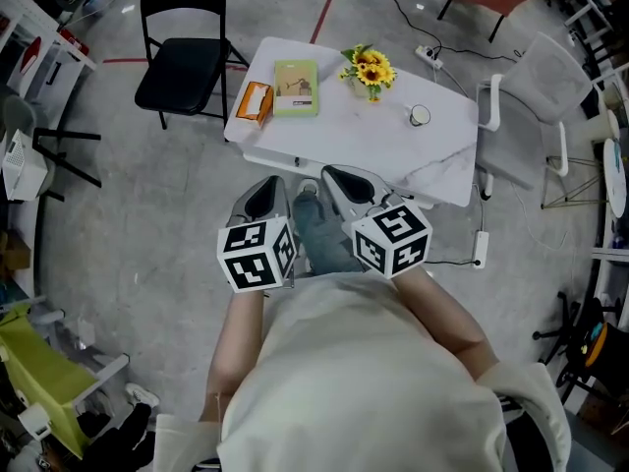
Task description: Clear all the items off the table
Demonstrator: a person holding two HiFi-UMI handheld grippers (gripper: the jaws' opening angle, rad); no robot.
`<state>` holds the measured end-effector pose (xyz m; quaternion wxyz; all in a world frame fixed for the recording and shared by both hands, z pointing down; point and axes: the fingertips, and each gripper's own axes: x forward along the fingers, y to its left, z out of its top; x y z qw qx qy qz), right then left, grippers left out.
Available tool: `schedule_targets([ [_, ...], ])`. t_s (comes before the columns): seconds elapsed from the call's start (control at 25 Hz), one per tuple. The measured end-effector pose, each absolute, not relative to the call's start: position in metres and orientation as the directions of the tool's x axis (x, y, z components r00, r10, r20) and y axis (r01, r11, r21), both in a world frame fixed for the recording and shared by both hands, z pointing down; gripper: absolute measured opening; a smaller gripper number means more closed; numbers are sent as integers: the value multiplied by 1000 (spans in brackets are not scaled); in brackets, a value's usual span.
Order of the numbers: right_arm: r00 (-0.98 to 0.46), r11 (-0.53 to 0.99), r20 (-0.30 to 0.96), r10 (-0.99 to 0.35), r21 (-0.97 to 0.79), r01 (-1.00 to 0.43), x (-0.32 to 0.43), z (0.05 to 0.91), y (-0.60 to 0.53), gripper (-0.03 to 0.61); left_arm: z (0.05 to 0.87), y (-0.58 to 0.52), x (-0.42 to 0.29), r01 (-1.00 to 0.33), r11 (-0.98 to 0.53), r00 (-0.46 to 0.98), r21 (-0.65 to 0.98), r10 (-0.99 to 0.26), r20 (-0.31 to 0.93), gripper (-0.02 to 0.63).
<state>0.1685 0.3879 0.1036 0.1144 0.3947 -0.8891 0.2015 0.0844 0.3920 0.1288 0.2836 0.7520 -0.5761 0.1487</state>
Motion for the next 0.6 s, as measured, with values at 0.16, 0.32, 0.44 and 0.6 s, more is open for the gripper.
schedule_targets([
  [0.16,-674,619,367,-642,-272,-737,162,110,367,-3,134,373,78,-955,-158,276,253,-789,549,9],
  [0.32,-679,622,362,-639,-277,-732,153,111,338,-3,137,348,72,-957,-162,273,241,-783,558,9],
  [0.44,-680,618,360,-639,-286,-732,149,113,314,-3,139,326,68,-958,-162,272,237,-782,561,9],
  [0.6,-681,616,373,-630,-293,-731,147,116,284,-3,141,296,64,-960,-161,268,231,-774,573,9],
])
